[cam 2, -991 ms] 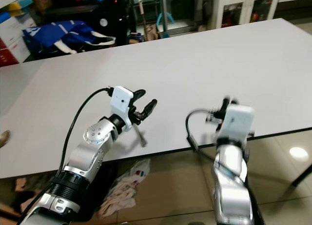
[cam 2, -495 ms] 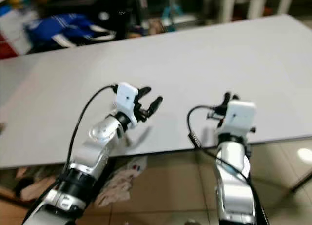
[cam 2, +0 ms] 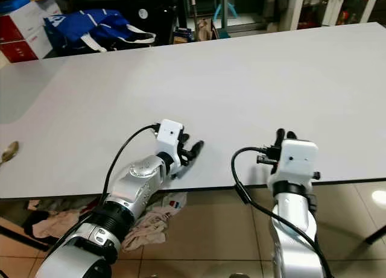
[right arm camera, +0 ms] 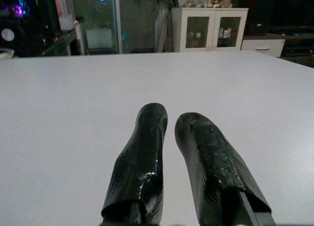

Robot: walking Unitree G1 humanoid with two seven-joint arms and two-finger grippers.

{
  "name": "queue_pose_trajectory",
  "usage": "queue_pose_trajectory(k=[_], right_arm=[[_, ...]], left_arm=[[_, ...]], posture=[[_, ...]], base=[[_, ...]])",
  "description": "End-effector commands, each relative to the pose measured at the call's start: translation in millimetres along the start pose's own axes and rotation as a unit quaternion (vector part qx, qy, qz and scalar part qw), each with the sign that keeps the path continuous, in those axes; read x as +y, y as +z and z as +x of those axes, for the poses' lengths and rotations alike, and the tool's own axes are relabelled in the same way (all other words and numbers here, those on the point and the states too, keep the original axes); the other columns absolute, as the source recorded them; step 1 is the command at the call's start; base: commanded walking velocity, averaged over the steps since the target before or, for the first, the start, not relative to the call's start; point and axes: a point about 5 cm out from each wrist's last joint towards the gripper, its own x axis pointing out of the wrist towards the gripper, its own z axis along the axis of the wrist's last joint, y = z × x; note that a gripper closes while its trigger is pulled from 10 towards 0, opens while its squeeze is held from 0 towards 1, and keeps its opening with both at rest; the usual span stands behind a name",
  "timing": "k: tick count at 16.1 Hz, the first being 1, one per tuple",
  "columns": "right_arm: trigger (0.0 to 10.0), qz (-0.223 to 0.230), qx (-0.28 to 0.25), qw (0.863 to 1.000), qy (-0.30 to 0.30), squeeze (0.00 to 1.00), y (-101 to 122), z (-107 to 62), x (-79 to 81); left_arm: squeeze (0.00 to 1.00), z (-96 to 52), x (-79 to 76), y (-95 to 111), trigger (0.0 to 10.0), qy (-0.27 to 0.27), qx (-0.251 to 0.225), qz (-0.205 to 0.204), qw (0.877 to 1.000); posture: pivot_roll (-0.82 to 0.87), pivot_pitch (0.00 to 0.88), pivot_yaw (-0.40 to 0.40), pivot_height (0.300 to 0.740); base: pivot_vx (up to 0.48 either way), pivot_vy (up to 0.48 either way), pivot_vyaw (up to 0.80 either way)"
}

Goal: Setting the table

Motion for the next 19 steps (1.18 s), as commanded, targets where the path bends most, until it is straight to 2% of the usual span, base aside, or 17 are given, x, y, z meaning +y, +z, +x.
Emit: queue_pose_trajectory(k=[1,2,5,6,13,19], right_arm=[[10.0,-0.002,0.006,1.000,0.001,0.00,0.8,-2.7,-1.3],[10.0,-0.004,0.009,1.000,0.004,0.00,0.0,-4.2,-1.8],[10.0,-0.006,0.015,1.000,0.009,0.00,-0.2,-5.2,0.1],[10.0,-0.006,0.015,1.000,0.011,0.00,0.6,-5.8,1.8],[10.0,-0.004,0.024,1.000,0.012,0.00,-1.2,-8.0,3.5],[10.0,-0.002,0.028,1.000,0.013,0.00,-2.3,-7.4,5.6]], left_arm=[[0.00,7.6,-19.8,19.3,10.0,-0.019,-0.022,-0.003,1.000],[0.00,6.1,-19.8,17.4,10.0,-0.024,-0.014,-0.011,1.000],[0.00,6.4,-22.6,12.4,10.0,-0.034,0.021,-0.071,0.997],[0.00,6.8,-23.3,13.7,10.0,-0.037,0.039,-0.111,0.992],[0.00,0.2,-17.0,15.4,10.0,-0.027,0.087,-0.126,0.988],[0.00,-14.0,-0.2,16.5,10.0,-0.020,0.108,-0.097,0.989]], posture=[[-0.19,0.000,0.139,0.740],[-0.18,0.000,0.135,0.740],[-0.18,0.000,0.130,0.740],[-0.18,0.000,0.132,0.740],[-0.16,0.000,0.131,0.740],[-0.15,0.000,0.130,0.740]], base=[[0.000,0.000,0.00],[0.000,0.000,0.00],[0.000,0.000,0.00],[0.000,0.000,0.00],[0.000,0.000,0.00],[0.000,0.000,0.00]])
